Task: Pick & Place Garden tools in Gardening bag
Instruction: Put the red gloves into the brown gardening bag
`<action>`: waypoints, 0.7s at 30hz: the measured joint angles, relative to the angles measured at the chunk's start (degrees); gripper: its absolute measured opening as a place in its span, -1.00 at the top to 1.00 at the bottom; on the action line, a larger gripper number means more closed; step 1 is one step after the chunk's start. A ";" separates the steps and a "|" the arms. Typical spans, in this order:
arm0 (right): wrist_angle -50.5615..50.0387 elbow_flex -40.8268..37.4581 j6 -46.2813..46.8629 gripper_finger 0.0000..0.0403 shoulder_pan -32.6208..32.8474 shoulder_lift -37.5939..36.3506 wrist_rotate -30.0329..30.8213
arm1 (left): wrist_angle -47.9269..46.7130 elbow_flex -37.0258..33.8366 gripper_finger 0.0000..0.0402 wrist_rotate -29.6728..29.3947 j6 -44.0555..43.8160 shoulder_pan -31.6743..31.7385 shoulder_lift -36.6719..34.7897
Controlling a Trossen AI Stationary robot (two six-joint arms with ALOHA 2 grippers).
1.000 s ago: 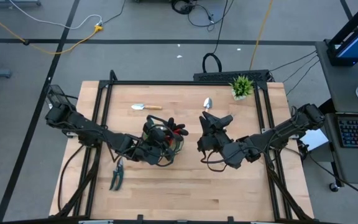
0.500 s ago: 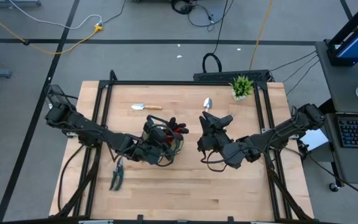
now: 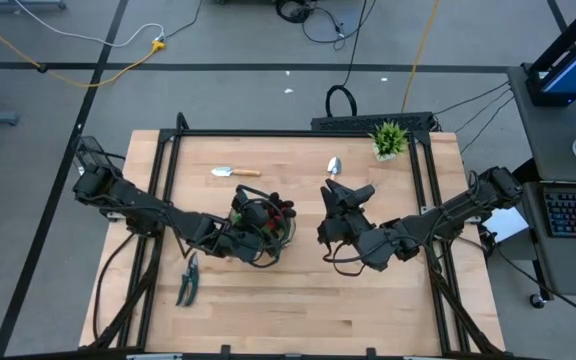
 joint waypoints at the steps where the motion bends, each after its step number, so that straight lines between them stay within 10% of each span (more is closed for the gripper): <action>1: 0.00 0.00 0.00 0.33 0.00 0.00 0.00 | 0.00 0.00 -0.39 0.02 0.00 0.00 0.00; 21: 0.00 0.00 -0.28 0.33 0.00 0.00 -0.02 | -2.59 0.00 -0.40 3.89 2.25 -0.85 -0.02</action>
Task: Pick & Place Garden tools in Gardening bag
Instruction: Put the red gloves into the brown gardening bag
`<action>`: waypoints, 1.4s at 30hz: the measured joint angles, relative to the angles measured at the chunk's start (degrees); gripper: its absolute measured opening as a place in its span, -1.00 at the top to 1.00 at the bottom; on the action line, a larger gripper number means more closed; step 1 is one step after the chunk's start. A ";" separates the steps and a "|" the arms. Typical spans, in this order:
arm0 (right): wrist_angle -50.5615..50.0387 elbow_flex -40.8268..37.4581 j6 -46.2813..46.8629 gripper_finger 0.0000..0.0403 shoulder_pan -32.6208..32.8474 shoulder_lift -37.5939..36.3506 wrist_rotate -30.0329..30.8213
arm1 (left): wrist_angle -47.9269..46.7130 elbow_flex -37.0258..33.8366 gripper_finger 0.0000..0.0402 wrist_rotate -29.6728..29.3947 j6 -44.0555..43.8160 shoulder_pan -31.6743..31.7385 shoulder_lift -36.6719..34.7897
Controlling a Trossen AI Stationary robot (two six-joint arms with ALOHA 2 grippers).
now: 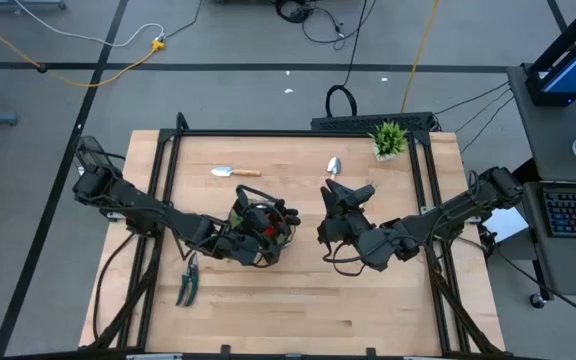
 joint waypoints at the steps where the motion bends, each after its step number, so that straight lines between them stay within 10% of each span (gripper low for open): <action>1: 0.00 0.00 0.00 0.33 0.00 0.00 0.01 | -0.68 0.00 -0.40 0.04 0.01 0.00 0.00; 42: 0.02 0.00 0.02 0.33 0.00 0.00 -0.09 | -8.61 0.90 -0.40 14.00 16.57 0.26 -5.87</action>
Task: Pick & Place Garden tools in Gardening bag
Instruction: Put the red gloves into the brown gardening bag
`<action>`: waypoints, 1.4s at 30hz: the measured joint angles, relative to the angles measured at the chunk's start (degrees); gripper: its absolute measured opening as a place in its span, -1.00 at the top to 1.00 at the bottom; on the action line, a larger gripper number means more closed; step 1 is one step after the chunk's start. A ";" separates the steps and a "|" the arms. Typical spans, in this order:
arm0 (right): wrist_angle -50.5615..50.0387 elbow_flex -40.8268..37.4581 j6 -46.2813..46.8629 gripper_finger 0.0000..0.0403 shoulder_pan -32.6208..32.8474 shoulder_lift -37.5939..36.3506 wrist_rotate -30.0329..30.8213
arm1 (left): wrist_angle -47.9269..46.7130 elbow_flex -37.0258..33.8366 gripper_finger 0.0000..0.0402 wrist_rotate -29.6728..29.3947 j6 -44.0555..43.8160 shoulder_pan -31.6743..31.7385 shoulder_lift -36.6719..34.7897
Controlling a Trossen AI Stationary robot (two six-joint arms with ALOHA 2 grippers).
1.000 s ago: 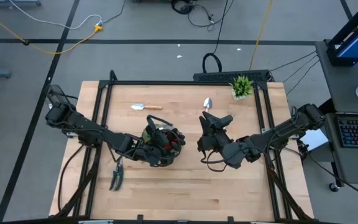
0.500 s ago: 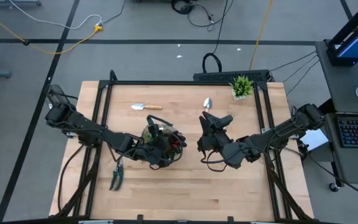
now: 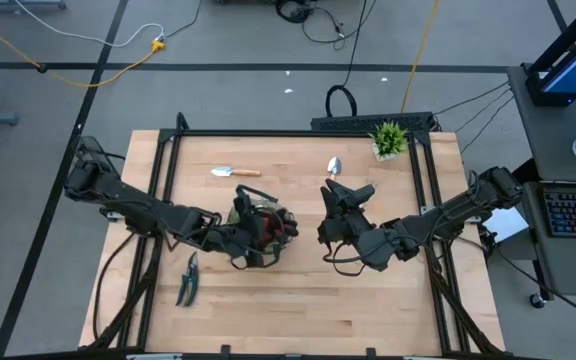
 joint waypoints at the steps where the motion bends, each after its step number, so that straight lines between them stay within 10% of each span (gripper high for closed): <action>1: -0.04 0.00 0.00 0.33 0.00 0.00 0.00 | -1.23 -0.01 -0.40 0.57 -0.20 0.01 -0.26; 42: 0.02 0.00 0.42 0.33 0.00 0.00 -0.03 | 0.71 -0.04 -0.40 2.62 -5.23 1.59 -1.46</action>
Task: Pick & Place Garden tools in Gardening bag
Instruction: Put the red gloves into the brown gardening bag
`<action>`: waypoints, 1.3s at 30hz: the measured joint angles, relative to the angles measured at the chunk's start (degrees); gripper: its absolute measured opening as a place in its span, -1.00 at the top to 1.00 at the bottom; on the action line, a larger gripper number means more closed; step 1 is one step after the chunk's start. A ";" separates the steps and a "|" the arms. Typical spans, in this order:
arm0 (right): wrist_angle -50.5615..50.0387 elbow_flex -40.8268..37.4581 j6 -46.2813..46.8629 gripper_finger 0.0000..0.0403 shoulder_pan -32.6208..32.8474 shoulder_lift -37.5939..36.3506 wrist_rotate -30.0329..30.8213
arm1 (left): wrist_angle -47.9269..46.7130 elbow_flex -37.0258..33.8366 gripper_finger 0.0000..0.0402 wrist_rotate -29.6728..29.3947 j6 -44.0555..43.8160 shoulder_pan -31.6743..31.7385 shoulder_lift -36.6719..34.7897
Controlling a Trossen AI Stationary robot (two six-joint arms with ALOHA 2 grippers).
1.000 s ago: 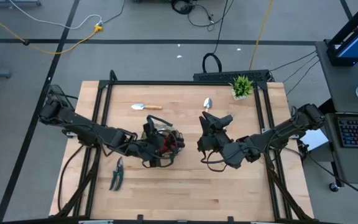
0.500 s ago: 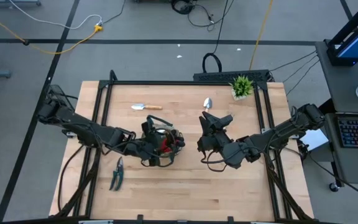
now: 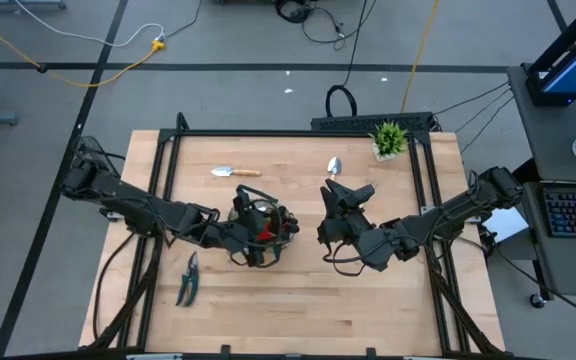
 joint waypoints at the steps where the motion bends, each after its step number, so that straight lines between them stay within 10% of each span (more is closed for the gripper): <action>1: 0.00 0.00 0.00 0.33 0.00 0.00 -0.01 | 0.01 0.00 -0.40 0.58 -0.61 0.34 0.01; 15: 0.00 0.00 0.00 0.33 0.00 0.00 0.01 | 0.22 -0.04 -0.36 5.78 -5.75 2.60 3.85; 30: 0.00 0.00 0.00 0.33 0.00 0.00 0.01 | 3.82 -0.04 0.91 2.48 -4.80 3.03 4.31; 39: 0.00 0.00 0.00 0.33 0.00 0.00 0.09 | 7.47 -0.04 0.88 -5.88 -4.36 1.92 4.31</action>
